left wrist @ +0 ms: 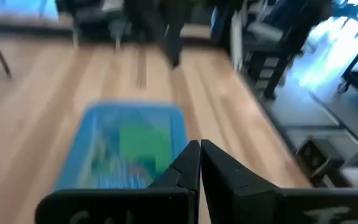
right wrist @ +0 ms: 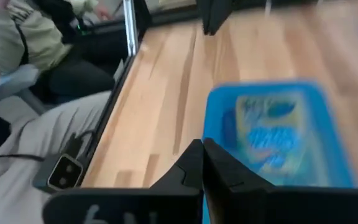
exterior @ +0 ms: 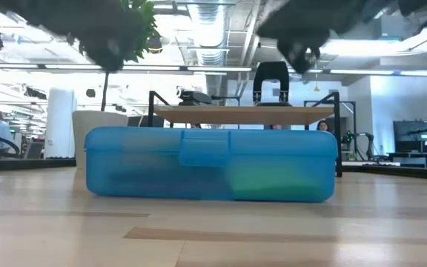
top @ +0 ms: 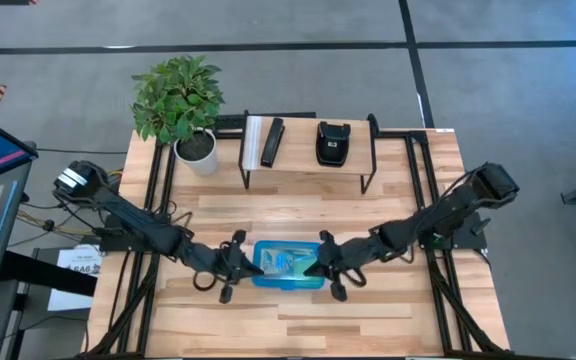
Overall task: Pack school essentials
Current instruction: Return to Home Position
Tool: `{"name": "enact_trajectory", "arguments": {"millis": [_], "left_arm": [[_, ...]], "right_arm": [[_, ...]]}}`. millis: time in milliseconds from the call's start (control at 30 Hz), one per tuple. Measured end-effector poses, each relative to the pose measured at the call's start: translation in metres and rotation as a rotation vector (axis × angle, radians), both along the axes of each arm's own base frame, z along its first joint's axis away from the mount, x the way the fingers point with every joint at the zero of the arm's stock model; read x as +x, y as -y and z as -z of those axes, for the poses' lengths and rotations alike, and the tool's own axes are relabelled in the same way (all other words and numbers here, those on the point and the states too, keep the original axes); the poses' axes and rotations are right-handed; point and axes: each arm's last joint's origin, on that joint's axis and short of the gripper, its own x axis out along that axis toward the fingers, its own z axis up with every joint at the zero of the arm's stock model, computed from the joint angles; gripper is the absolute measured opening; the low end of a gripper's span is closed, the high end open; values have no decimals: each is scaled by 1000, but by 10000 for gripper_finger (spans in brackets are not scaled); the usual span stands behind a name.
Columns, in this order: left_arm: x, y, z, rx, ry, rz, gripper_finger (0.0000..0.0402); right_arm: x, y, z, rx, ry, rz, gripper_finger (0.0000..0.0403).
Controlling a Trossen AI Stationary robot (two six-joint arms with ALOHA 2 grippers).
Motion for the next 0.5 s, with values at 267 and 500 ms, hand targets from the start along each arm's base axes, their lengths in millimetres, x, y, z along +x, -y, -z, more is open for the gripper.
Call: {"name": "enact_trajectory", "arguments": {"millis": [267,500], "left_arm": [[-21,-19,-52,88,233,30,0],[-49,-49,-66,76,349,-1,0]], "right_arm": [[-15,22,-41,-133,145,-14,16],[-37,53,-44,-176,195,49,16]]}}
